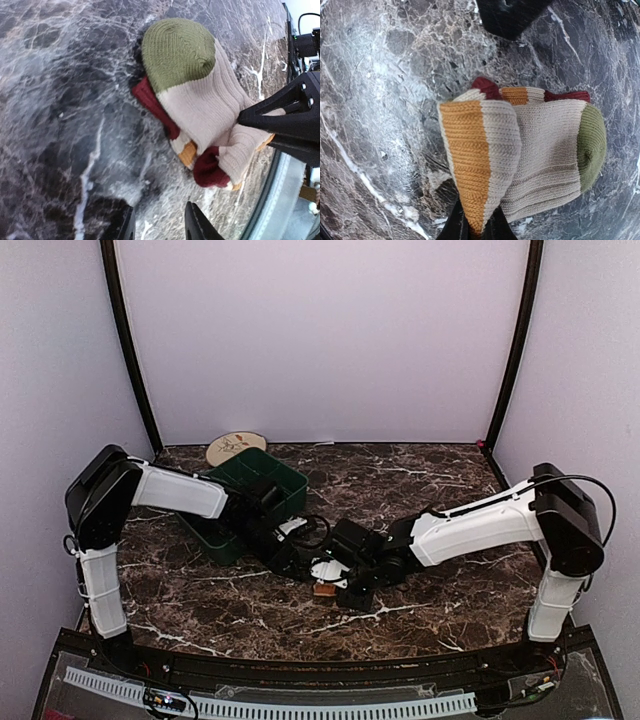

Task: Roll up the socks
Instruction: Roll the sock at the center of the board.

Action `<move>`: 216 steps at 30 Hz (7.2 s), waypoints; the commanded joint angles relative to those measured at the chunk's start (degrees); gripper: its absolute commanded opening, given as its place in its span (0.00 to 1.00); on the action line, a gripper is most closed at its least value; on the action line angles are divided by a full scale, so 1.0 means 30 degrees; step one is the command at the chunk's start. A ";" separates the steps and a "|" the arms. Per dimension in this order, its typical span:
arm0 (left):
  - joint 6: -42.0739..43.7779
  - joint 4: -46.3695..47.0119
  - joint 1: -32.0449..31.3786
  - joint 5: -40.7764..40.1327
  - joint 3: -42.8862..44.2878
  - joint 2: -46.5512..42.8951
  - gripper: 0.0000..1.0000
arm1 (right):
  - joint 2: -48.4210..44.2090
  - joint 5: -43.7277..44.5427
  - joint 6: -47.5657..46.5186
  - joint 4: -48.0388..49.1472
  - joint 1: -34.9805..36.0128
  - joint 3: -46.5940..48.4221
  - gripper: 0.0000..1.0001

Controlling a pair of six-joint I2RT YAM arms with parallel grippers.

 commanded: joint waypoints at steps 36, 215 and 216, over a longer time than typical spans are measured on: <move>0.6060 1.5833 -0.6003 -1.0648 -1.1088 -0.7683 0.47 | 0.4781 -1.7188 0.2605 -0.5591 -0.6123 0.4144 0.04; 0.6871 -0.8362 0.0094 0.6622 0.7332 0.6731 0.13 | 0.1440 0.6294 -0.3567 0.8800 0.1511 -0.2929 0.48; 0.6873 -0.8365 0.0107 0.6636 0.7369 0.6733 0.13 | 0.1521 0.6240 -0.3523 0.8701 0.1518 -0.2878 0.46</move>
